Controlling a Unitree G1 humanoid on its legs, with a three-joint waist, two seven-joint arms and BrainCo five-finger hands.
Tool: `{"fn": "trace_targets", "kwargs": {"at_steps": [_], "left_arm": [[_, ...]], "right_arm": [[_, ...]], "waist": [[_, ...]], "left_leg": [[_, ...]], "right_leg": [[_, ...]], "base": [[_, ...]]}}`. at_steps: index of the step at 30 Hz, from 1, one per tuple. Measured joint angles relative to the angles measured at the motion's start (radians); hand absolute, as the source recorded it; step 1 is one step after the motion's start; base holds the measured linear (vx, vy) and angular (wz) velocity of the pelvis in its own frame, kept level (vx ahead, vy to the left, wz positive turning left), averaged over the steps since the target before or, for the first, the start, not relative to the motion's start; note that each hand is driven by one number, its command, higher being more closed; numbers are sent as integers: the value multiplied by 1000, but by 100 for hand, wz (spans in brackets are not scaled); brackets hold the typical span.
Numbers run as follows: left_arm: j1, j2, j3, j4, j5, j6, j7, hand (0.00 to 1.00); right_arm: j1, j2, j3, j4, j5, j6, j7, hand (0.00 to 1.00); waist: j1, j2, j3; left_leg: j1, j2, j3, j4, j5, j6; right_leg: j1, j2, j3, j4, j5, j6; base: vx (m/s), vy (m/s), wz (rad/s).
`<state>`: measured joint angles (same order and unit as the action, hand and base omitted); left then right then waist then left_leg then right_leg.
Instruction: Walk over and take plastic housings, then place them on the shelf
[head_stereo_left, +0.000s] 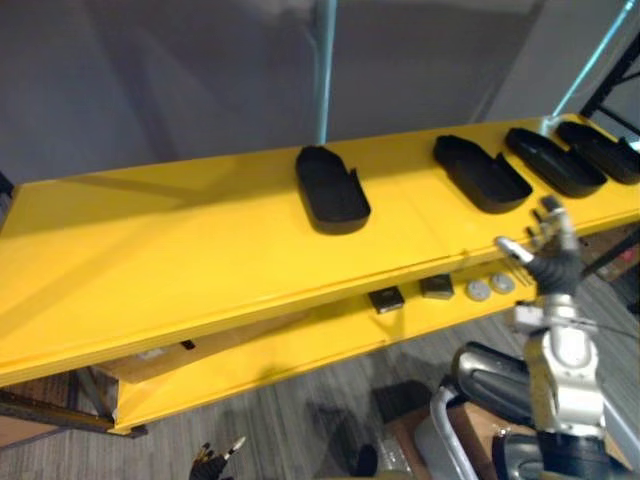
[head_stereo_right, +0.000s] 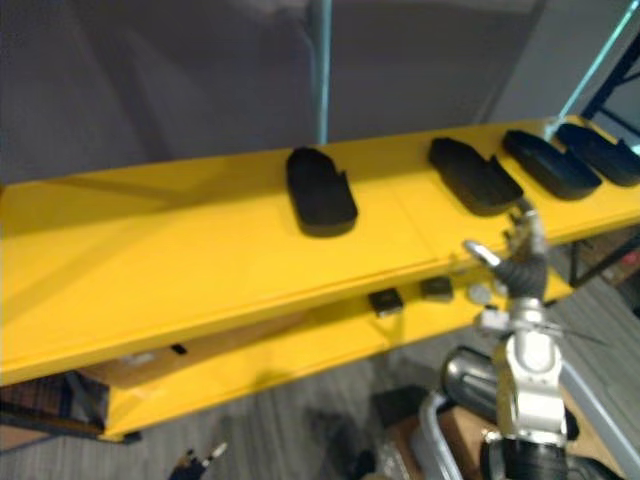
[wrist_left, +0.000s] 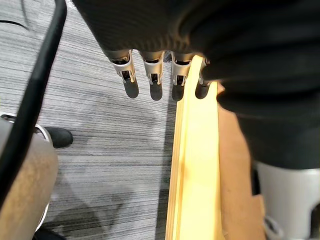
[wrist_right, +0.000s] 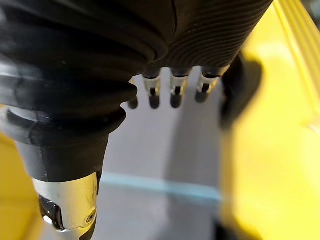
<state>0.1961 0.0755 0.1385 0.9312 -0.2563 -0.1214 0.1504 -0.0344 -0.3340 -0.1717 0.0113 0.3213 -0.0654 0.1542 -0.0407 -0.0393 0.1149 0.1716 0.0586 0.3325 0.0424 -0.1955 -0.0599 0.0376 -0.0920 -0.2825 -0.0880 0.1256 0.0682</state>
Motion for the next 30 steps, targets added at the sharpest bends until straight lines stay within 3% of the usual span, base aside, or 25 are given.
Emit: {"fn": "trace_targets", "kwargs": {"at_steps": [11,18,20,25,30], "left_arm": [[0,5,2,-5,1,2,-3,0],[-1,37,3,-6,1,4,-7,0],[-2,39,3,-6,1,5,-8,0],[-1,37,-6,-6,1,9,-21,0],[-3,41,-37,-5,4,22,-26,0]], "right_arm": [[145,72,30,103,32,78,140,0],[189,83,129,199,26,201,316,0],[189,83,157,237,21,206,340,0],[187,83,207,311,12,223,372,0],[186,85,245,451,-73,229,352,0]], "waist": [[-3,-12,8],[-3,-21,13],[-3,-20,13],[0,-20,13],[3,-20,14]], "left_leg": [[2,0,-4,-7,7,0],[3,0,5,-8,6,-1],[3,0,5,-8,6,-1],[2,0,4,-8,6,-1],[2,0,2,-7,6,-1]], "right_leg": [[2,0,-8,0,0,1],[0,0,0,0,1,2],[0,0,0,0,1,2],[1,0,-1,0,1,2],[2,0,-4,0,1,2]], "base": [[-9,-3,1],[-2,2,-3],[0,0,0],[0,0,0],[0,0,0]]}}
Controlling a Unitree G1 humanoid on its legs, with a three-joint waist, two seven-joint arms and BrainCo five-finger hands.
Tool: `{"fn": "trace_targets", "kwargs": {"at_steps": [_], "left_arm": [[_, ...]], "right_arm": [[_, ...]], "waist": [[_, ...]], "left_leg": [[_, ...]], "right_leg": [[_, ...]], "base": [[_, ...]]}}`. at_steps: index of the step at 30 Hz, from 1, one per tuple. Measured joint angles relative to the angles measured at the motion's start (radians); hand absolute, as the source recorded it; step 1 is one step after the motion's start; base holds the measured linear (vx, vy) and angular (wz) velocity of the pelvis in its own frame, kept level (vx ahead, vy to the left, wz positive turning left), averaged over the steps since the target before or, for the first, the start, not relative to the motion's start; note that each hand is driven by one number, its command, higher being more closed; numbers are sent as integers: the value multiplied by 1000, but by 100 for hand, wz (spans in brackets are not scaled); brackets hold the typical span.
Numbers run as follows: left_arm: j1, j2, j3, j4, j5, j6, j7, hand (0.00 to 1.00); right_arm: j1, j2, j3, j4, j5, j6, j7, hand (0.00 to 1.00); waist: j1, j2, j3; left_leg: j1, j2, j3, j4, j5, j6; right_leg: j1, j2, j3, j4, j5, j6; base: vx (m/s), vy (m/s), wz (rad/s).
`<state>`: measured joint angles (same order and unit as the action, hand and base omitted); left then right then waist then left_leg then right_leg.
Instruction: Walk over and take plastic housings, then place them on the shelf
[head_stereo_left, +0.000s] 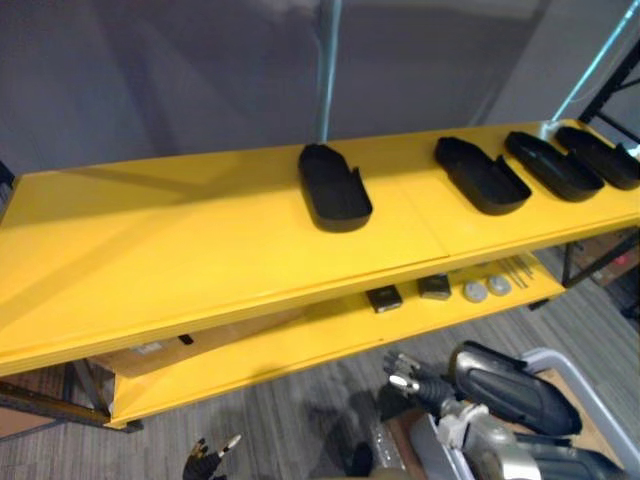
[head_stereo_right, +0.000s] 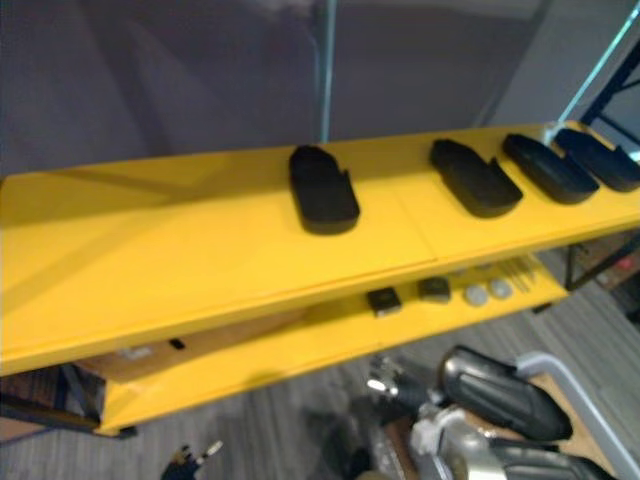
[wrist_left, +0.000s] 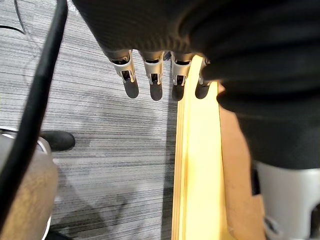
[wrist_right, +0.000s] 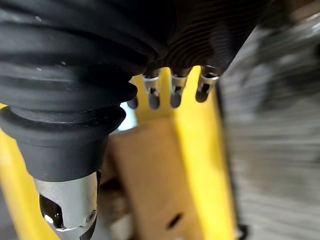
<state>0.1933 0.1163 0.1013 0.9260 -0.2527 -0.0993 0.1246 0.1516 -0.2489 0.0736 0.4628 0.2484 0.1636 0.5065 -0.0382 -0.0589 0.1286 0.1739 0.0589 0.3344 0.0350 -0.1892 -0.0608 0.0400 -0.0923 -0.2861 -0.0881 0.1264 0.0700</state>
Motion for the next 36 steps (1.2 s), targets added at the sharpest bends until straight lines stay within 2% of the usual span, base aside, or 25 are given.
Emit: {"fn": "trace_targets", "kwargs": {"at_steps": [4,6,8,9,12,18,22,27,31,36], "left_arm": [[-6,3,-8,4,26,7,0,0],[-13,2,-19,11,26,6,5,0],[-20,3,-31,22,25,5,8,0],[-30,3,-35,34,25,5,9,0],[-39,-2,-36,48,25,5,10,0],[-55,-2,-36,79,23,4,5,0],[-56,0,-36,79,13,6,0,0],[-64,2,-36,104,-18,16,-21,0],[-76,2,-36,115,-24,37,-35,0],[-77,3,-35,115,-25,53,-57,0]], "right_arm": [[-12,20,-4,135,-64,-1,-86,0],[-25,42,-20,250,-93,-6,-153,0],[-41,68,-50,348,-122,-19,-193,0],[-46,80,-63,400,-127,-41,-218,0],[-46,106,-90,465,-126,-70,-258,0],[-76,128,-144,536,-124,-114,-354,0],[-88,143,-177,567,-92,-108,-383,0],[-108,169,-231,594,-53,-55,-395,0],[-119,173,-250,618,-47,-32,-394,0],[-130,181,-252,622,-45,-30,-394,0]], "waist": [[2,3,1],[3,7,4],[7,12,7],[14,17,10],[23,27,14],[24,26,14],[26,22,14],[27,23,14],[27,21,13],[29,20,13]], "left_leg": [[1,0,-5,2,0,0],[3,0,-14,3,0,0],[6,0,-17,4,0,0],[9,-1,-17,4,0,0],[17,-1,-20,3,0,0],[18,-12,-36,-17,20,6],[18,-17,-52,-30,30,7],[23,-19,-62,-29,30,8],[40,-22,-75,-31,31,8],[40,-26,-76,-32,35,14]], "right_leg": [[4,-1,-5,0,0,0],[13,-2,-12,0,0,0],[18,-2,-14,0,0,0],[21,-3,-14,0,0,0],[31,-3,-16,0,-1,1],[31,-14,-35,0,0,3],[33,-19,-47,0,0,4],[46,-22,-60,0,1,5],[68,-26,-71,0,-3,10],[68,-29,-71,0,-2,11]], "base": [[-3,-1,3],[-6,0,9],[-10,1,6],[0,0,0],[0,0,0],[-15,0,6],[-6,2,13],[4,1,4],[-2,10,10],[-4,2,1]]}}
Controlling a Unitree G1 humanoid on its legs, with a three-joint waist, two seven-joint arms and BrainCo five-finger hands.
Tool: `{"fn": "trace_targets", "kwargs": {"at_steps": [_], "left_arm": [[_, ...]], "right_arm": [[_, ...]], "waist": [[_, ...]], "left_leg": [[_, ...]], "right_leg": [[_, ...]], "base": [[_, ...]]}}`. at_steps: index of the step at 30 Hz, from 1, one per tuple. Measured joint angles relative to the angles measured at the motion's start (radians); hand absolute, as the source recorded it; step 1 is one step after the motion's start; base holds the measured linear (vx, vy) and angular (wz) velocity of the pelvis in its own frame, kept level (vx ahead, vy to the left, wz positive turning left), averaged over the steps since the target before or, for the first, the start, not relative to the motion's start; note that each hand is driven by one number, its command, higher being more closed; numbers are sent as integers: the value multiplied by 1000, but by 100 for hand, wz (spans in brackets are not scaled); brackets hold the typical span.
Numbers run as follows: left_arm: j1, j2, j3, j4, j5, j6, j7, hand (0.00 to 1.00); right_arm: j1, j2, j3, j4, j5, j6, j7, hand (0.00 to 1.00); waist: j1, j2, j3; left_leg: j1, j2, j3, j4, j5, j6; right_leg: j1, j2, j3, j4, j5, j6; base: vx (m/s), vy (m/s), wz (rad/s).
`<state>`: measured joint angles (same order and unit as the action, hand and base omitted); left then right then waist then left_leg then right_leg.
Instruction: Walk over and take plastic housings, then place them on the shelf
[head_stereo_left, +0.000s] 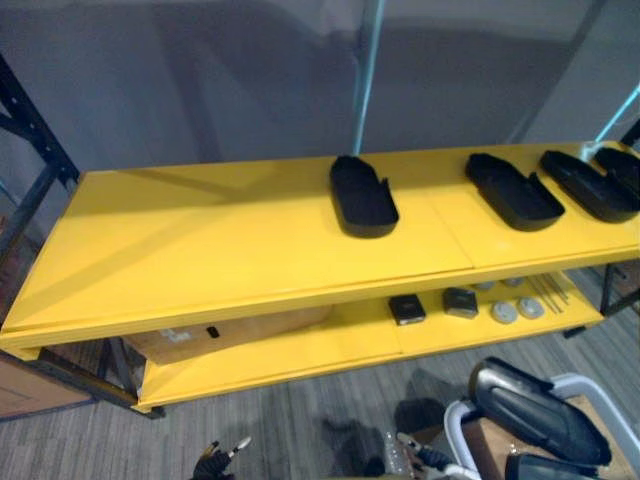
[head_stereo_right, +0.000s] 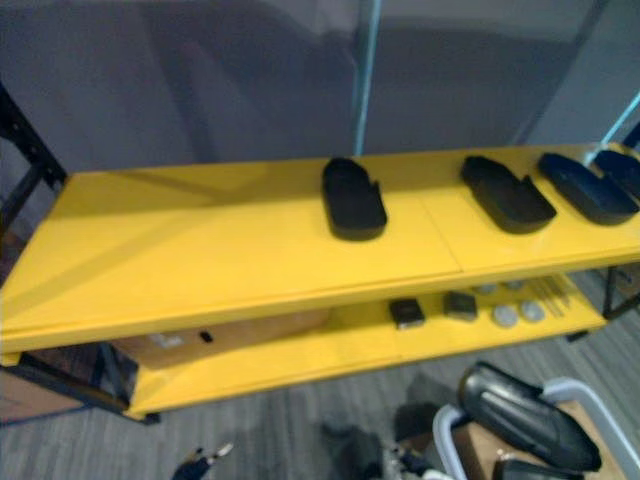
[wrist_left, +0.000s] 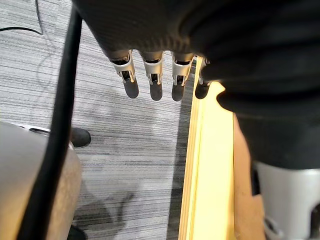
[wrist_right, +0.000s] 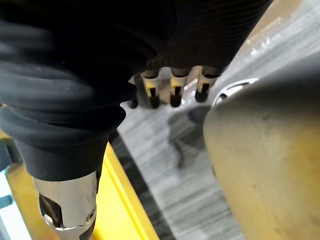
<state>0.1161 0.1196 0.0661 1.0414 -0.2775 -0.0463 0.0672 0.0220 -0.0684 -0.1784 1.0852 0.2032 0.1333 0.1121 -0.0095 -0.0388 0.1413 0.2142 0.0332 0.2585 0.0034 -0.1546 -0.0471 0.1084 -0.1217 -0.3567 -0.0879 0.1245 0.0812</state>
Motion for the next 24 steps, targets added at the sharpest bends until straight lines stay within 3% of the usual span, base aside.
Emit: {"fn": "trace_targets", "kwargs": {"at_steps": [13,24], "left_arm": [[-10,6,0,21,-5,12,-4,0],[-32,11,44,41,-74,99,-11,0]], "right_arm": [[2,1,-37,35,19,-2,-5,0],[9,-2,-87,36,8,0,22,0]], "waist": [[7,-4,-2],[6,-5,-2]], "left_leg": [[28,-7,3,-32,9,2],[9,-20,-13,-11,0,17]], "right_leg": [[11,2,10,0,-5,6],[1,3,17,9,-10,10]], "base": [[0,0,0],[22,15,1]]}}
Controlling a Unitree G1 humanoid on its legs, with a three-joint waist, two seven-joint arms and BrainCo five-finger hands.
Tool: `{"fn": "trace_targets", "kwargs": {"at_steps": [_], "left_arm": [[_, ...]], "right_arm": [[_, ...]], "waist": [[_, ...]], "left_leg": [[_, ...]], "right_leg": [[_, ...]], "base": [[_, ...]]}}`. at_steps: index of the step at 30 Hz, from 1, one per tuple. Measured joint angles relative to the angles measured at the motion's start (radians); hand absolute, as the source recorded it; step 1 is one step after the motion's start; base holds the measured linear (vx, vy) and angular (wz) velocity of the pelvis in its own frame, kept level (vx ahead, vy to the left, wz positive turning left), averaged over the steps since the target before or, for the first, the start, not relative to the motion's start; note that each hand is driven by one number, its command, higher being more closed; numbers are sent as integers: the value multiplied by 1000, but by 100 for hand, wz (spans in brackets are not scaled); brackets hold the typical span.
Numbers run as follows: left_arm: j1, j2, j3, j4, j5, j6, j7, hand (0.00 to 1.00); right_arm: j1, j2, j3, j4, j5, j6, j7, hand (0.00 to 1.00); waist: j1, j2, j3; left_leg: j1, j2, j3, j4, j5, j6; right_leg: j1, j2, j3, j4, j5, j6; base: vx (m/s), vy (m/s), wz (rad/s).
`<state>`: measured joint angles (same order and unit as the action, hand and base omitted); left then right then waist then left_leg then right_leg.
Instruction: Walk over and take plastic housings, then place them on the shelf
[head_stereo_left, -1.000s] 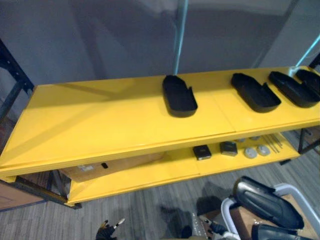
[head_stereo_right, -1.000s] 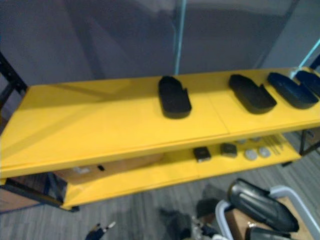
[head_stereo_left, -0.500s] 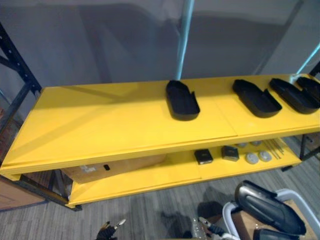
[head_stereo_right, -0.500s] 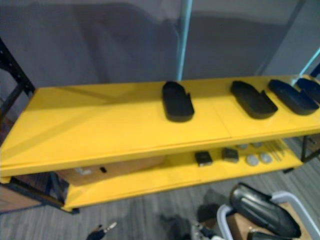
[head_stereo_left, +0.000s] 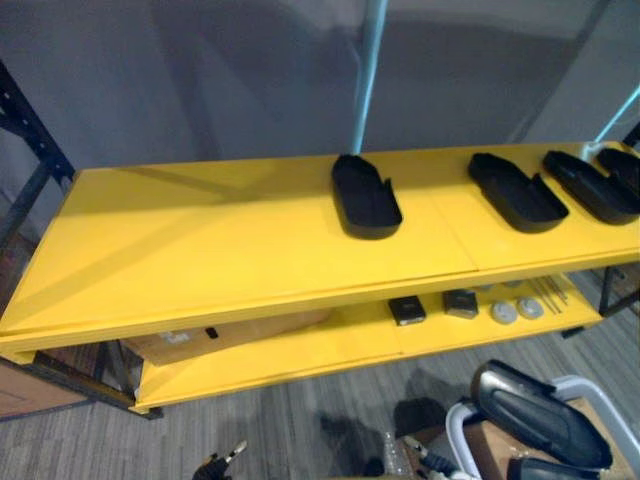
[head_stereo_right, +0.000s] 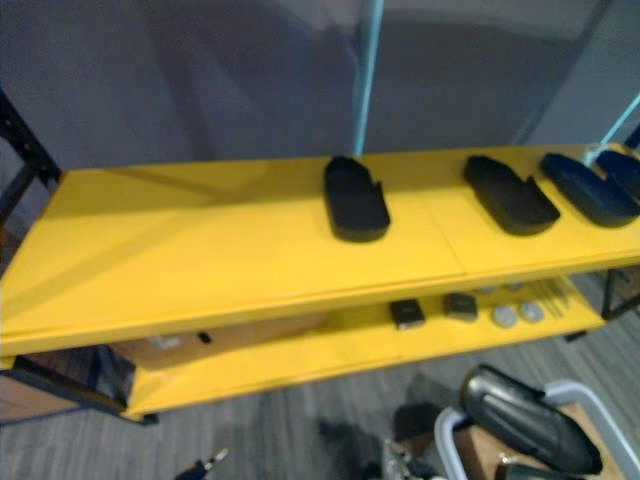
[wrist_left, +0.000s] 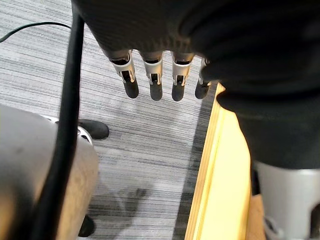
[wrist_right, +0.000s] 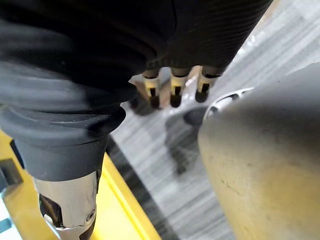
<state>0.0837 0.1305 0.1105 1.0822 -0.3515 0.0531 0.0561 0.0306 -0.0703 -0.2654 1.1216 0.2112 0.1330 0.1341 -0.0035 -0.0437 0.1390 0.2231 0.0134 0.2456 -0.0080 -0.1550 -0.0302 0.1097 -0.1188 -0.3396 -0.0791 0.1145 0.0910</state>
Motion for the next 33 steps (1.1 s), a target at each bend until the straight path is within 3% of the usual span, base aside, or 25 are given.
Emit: {"fn": "trace_targets", "kwargs": {"at_steps": [11,14,18,22,30,33], "left_arm": [[-4,-4,6,1,4,20,-20,0],[-7,-3,8,-1,61,21,-40,0],[-4,0,8,3,176,49,-81,0],[-15,3,-2,4,204,49,-105,0],[-99,-50,-56,9,191,-21,-107,0],[-103,-52,-62,10,192,-25,-104,0]], "right_arm": [[-6,-2,3,6,-10,1,17,0],[0,-4,4,5,13,0,15,0],[6,-9,11,0,31,-12,16,0],[16,-11,11,-2,28,-46,18,0],[51,-34,14,2,-41,-62,39,0],[68,-35,16,2,-41,-67,39,0]], "waist": [[-1,3,1],[-2,9,0],[-9,22,-10],[-12,24,-12],[-16,32,-8],[-15,37,-5]], "left_leg": [[2,-1,-37,18,-7,8],[3,3,-20,18,-8,5],[4,20,55,21,-26,-13],[6,38,97,47,-53,-24],[4,36,46,180,-140,3],[0,26,15,211,-154,8]], "right_leg": [[16,-1,7,0,-7,-11],[8,5,27,0,-8,-12],[-33,36,119,0,-4,-18],[-63,69,201,0,7,-25],[-91,96,376,-8,26,-10],[-107,97,429,-9,28,-7]], "base": [[-30,-13,2],[-23,-26,-16],[21,-37,-55],[65,-49,-63],[50,12,-64],[21,25,-61]]}}
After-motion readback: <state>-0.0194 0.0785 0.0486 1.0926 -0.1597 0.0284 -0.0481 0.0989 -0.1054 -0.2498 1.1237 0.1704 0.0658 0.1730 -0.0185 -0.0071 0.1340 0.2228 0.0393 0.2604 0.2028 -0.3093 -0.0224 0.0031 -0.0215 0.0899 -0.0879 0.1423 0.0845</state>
